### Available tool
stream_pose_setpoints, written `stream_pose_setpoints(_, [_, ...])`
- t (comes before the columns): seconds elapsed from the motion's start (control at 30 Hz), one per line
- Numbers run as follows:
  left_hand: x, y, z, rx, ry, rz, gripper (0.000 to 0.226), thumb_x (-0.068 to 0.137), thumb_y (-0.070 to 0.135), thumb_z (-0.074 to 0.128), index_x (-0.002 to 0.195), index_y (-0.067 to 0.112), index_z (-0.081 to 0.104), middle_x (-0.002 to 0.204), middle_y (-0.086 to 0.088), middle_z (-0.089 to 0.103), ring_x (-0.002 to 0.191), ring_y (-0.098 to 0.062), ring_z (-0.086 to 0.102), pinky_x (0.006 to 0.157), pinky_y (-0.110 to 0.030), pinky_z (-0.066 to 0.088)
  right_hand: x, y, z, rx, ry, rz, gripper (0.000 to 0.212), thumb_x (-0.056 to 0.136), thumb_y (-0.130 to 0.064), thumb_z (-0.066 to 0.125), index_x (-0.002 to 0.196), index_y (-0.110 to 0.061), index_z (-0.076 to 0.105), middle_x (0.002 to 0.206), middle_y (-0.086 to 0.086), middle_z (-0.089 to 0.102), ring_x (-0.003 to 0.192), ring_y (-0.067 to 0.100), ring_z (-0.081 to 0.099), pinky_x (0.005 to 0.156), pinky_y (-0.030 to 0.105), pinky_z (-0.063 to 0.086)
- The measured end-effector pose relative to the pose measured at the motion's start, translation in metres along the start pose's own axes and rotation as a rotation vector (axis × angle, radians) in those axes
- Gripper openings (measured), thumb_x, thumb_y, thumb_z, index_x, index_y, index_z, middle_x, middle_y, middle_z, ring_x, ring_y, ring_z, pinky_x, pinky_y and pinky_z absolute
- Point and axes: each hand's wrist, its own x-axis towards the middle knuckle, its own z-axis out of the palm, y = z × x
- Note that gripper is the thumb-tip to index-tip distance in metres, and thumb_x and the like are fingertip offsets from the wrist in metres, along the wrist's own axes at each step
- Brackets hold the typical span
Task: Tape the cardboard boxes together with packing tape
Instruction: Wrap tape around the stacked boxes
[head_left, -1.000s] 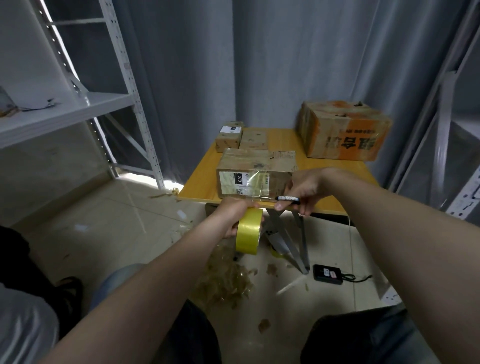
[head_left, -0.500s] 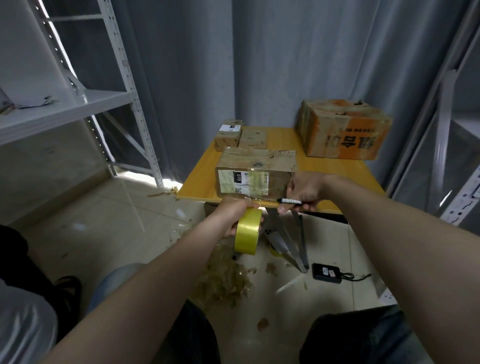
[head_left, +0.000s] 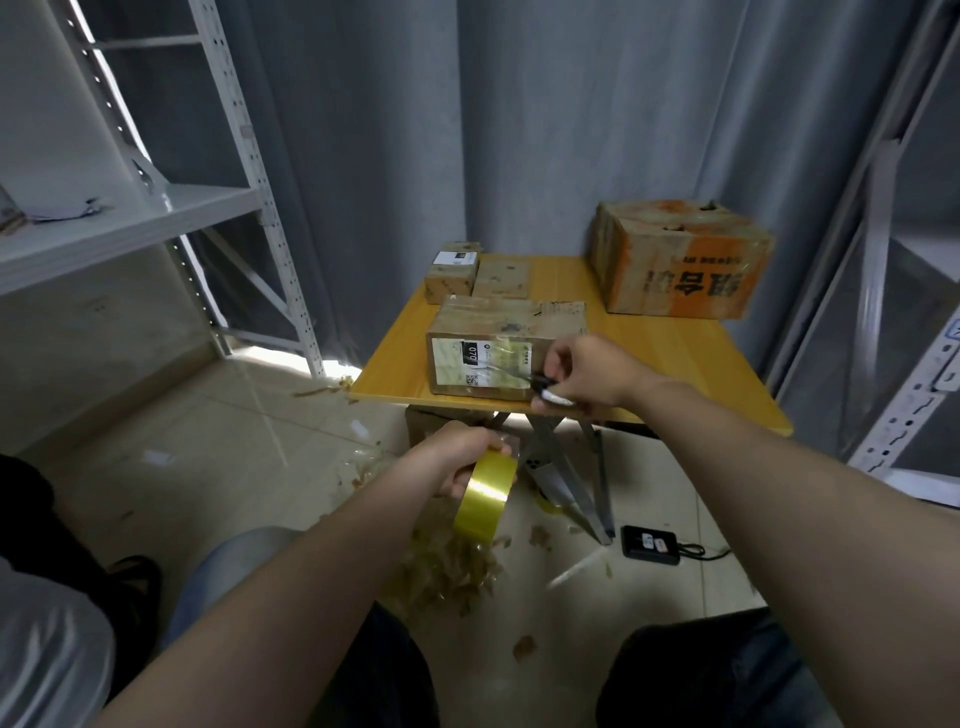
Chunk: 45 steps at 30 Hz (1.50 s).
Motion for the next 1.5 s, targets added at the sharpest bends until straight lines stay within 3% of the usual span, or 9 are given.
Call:
stream_pose_setpoints(0.13, [-0.007,0.004,0.009,0.089,0.011,0.092,0.016,0.096,0.025,0.068,0.107,0.018,0.077,0.100,-0.015,0.080,0.085,-0.028,0.076,0.057,-0.029,0.056,-0.006,-0.009,-0.008,0.440,0.367,-0.153,0.047,0.071,-0.030,0.095,0.096,-0.026,0.056,0.064,-0.005,0.062,0.057,0.011,0.060,0.046,0.025,0.052])
stream_pose_setpoints(0.3, [-0.022,0.029,0.019,0.094,-0.059,0.312,0.017,0.098,0.024,0.068,0.111,0.021,0.079,0.115,-0.024,0.074,0.085,-0.031,0.066,0.056,-0.031,0.046,-0.020,0.020,-0.030,0.134,0.696,0.101,0.029,0.088,-0.037,0.080,0.085,-0.029,0.052,0.078,-0.004,0.070,0.064,0.014,0.071,0.052,0.040,0.059])
stream_pose_setpoints(0.5, [-0.042,0.067,0.027,0.060,-0.163,0.501,0.026,0.101,0.014,0.060,0.116,0.026,0.077,0.123,-0.028,0.069,0.094,-0.036,0.064,0.072,-0.043,0.052,-0.025,0.071,-0.036,-0.237,0.428,0.562,0.038,0.086,-0.044,0.081,0.073,-0.014,0.063,0.076,0.009,0.062,0.072,0.027,0.058,0.051,0.031,0.034])
stream_pose_setpoints(0.67, [-0.046,0.087,0.026,0.030,-0.205,0.579,0.033,0.099,0.010,0.060,0.123,0.027,0.075,0.115,-0.016,0.077,0.112,-0.051,0.064,0.104,-0.076,0.038,-0.014,0.078,-0.029,-0.340,0.259,0.594,0.036,0.085,-0.036,0.083,0.075,-0.011,0.059,0.078,0.009,0.060,0.076,0.028,0.059,0.059,0.032,0.042])
stream_pose_setpoints(0.77, [-0.047,0.099,0.023,-0.033,-0.180,0.664,0.034,0.098,0.012,0.062,0.125,0.027,0.074,0.119,-0.012,0.076,0.108,-0.047,0.071,0.093,-0.065,0.056,-0.005,0.068,-0.035,-0.300,0.294,0.539,0.032,0.093,-0.030,0.071,0.072,-0.009,0.062,0.075,0.010,0.063,0.071,0.029,0.061,0.056,0.032,0.042])
stream_pose_setpoints(0.9, [-0.048,0.113,0.014,-0.082,-0.041,0.782,0.032,0.098,0.017,0.065,0.120,0.037,0.075,0.099,0.004,0.078,0.077,-0.013,0.071,0.055,-0.026,0.057,-0.004,0.019,-0.048,0.423,0.625,0.119,0.033,0.095,-0.048,0.067,0.075,-0.023,0.072,0.065,-0.009,0.067,0.065,0.016,0.065,0.050,0.028,0.048])
stream_pose_setpoints(1.07, [-0.047,0.119,0.007,-0.137,0.072,0.852,0.030,0.098,0.020,0.066,0.121,0.037,0.074,0.093,0.005,0.078,0.086,-0.017,0.074,0.065,-0.030,0.059,-0.011,-0.031,-0.042,0.708,0.434,-0.262,0.023,0.076,-0.058,0.079,0.092,-0.041,0.080,0.118,-0.002,0.066,0.097,0.015,0.072,0.067,0.035,0.064])
stream_pose_setpoints(1.4, [-0.055,0.109,-0.002,-0.161,0.122,0.877,0.049,0.100,0.018,0.066,0.144,0.035,0.054,0.092,-0.001,0.080,0.083,-0.017,0.075,0.066,-0.031,0.061,-0.005,-0.057,-0.024,0.780,0.540,-0.289,0.022,0.087,-0.014,0.083,0.072,-0.029,0.077,0.120,0.004,0.061,0.088,0.004,0.071,0.055,0.020,0.055])
stream_pose_setpoints(1.5, [-0.055,0.106,-0.001,-0.260,0.149,0.884,0.044,0.100,0.016,0.066,0.126,0.045,0.046,0.091,-0.010,0.076,0.073,-0.028,0.072,0.055,-0.037,0.058,-0.007,-0.065,-0.022,0.819,0.542,-0.259,0.018,0.087,-0.012,0.082,0.075,-0.023,0.076,0.123,0.005,0.060,0.093,0.007,0.068,0.055,0.019,0.055])
